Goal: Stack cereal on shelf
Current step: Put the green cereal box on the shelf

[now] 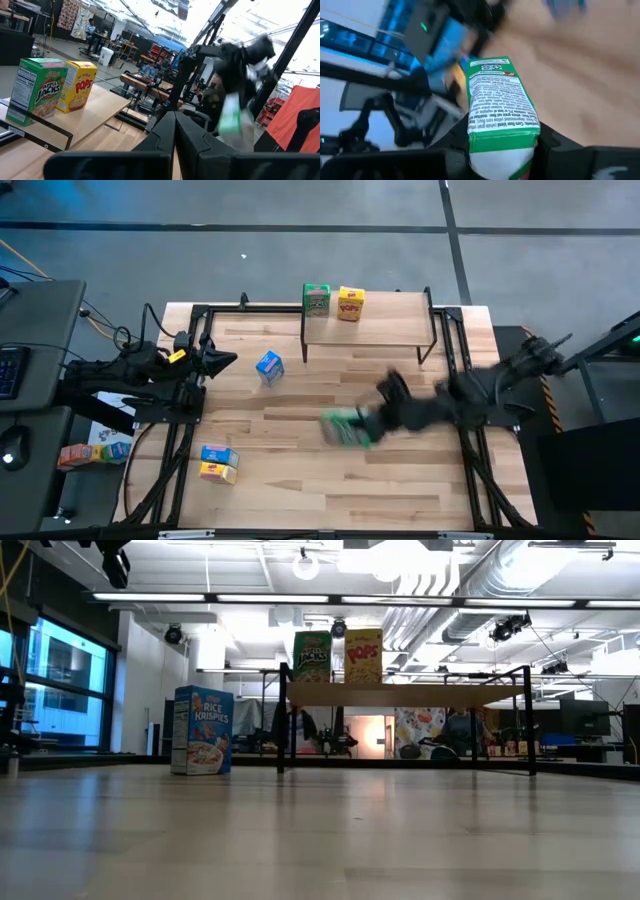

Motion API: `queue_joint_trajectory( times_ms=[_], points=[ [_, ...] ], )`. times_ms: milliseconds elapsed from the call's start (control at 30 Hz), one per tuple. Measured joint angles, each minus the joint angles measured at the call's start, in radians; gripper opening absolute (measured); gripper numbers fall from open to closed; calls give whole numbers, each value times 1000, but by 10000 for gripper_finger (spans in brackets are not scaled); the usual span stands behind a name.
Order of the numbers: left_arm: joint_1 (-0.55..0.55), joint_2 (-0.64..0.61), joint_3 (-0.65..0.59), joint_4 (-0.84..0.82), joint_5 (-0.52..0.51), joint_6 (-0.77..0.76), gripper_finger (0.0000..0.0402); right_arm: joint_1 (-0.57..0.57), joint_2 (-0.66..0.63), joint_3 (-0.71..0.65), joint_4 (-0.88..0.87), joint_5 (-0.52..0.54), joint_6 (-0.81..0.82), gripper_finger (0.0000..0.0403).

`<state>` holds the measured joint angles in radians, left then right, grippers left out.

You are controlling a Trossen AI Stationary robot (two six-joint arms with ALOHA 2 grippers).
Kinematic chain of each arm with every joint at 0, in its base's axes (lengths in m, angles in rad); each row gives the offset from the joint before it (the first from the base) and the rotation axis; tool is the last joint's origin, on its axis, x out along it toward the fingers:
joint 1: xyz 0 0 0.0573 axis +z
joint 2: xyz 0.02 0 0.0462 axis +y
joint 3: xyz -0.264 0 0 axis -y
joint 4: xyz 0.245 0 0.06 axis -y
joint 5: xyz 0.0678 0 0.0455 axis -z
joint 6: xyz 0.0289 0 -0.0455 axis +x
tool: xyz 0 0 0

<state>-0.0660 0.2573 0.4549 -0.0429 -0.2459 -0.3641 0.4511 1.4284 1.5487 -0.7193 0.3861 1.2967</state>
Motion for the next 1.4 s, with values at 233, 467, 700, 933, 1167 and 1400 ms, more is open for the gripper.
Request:
queue_joint_trajectory(
  times_ms=[233,467,700,933,1167,1400],
  points=[
    [0,0,0,-41,0,0,0,-336,159,368,-75,-164,-575,92],
    [0,0,0,-45,0,-30,0,-594,400,747,-531,-194,-861,92],
    [0,0,0,-37,-4,-88,0,-761,507,703,-704,-354,-965,92],
    [0,0,0,-37,-82,-79,0,-824,516,629,-682,-419,-957,92],
    [0,0,0,-40,-85,-79,0,-826,515,627,-661,-371,-904,92],
    [0,0,0,-41,-84,-78,0,-822,515,627,-631,-370,-909,92]
  ],
)
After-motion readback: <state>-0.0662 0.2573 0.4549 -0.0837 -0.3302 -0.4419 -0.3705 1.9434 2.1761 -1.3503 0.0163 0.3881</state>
